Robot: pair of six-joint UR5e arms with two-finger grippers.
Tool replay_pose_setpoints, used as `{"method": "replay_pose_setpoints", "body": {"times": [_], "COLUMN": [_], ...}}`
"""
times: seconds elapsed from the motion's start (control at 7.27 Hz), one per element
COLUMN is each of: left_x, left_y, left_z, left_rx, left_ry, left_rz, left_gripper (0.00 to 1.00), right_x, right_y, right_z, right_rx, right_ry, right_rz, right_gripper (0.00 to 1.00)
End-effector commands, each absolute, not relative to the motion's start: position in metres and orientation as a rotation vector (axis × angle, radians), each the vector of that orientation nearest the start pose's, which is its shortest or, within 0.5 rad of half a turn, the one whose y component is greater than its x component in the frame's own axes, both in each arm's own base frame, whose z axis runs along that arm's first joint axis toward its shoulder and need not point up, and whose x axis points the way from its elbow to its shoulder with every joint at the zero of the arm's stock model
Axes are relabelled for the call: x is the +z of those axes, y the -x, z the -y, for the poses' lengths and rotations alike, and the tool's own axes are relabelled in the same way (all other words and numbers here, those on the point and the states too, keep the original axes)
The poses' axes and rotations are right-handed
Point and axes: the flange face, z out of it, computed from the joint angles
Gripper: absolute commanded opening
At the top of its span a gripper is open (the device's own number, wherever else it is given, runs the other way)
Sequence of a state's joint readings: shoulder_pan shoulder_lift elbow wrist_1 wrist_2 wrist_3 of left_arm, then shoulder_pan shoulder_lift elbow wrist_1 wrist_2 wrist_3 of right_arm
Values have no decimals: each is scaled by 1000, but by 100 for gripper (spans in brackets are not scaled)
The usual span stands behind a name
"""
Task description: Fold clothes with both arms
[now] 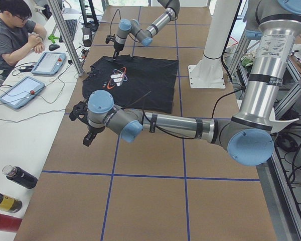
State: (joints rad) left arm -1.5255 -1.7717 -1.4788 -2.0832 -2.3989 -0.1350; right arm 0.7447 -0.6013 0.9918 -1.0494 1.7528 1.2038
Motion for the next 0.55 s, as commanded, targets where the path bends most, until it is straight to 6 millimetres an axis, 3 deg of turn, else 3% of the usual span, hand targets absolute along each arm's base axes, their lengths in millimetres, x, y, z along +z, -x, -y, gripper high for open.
{"method": "replay_pose_setpoints", "body": {"times": [0.0,0.28,0.41], "left_x": [533,533,534], "left_y": [32,32,33], "left_z": [597,597,597], "left_rx": [176,176,174], "left_ry": [-509,-509,-508], "left_rz": [-849,-849,-848], "left_gripper": [100,100,100], "right_x": [229,229,229], "right_y": [563,567,568], "right_z": [667,665,664], "right_rx": [280,286,287], "right_ry": [-329,-344,-344], "right_rz": [847,839,838], "right_gripper": [0,0,41]}}
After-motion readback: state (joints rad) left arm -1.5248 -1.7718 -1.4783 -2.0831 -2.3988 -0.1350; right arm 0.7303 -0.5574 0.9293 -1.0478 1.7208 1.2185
